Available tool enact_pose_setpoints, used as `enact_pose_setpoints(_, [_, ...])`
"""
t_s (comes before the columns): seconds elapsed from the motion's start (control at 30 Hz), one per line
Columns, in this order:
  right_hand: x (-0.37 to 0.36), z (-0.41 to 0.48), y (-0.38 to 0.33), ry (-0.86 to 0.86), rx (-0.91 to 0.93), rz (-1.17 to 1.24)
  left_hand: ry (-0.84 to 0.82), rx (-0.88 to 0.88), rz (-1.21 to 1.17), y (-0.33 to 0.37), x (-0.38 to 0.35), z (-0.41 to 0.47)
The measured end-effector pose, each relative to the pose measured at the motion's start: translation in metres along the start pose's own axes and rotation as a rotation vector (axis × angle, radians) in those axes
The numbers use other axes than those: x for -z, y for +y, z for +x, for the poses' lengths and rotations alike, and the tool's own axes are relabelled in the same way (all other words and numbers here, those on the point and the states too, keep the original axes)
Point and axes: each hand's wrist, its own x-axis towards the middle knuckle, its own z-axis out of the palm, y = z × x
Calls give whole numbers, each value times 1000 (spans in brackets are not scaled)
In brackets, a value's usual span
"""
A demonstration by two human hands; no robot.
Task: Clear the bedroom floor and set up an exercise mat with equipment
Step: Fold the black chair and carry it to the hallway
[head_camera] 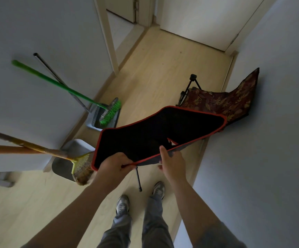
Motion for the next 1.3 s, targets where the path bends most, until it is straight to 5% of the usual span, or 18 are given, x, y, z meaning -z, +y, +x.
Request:
enact_pose_setpoints(0.6, [14,-37,68,178,-50,-101,-310,-138,148,-42,-34,-60])
enact_pose_setpoints(1.07, [62,-80,188,196,-229,114,-363,-198,211,-17,-138,-134])
enact_pose_setpoints(1.3, [46,-110,234,171,-180,185,-323,-147,217,-16,-177,-169])
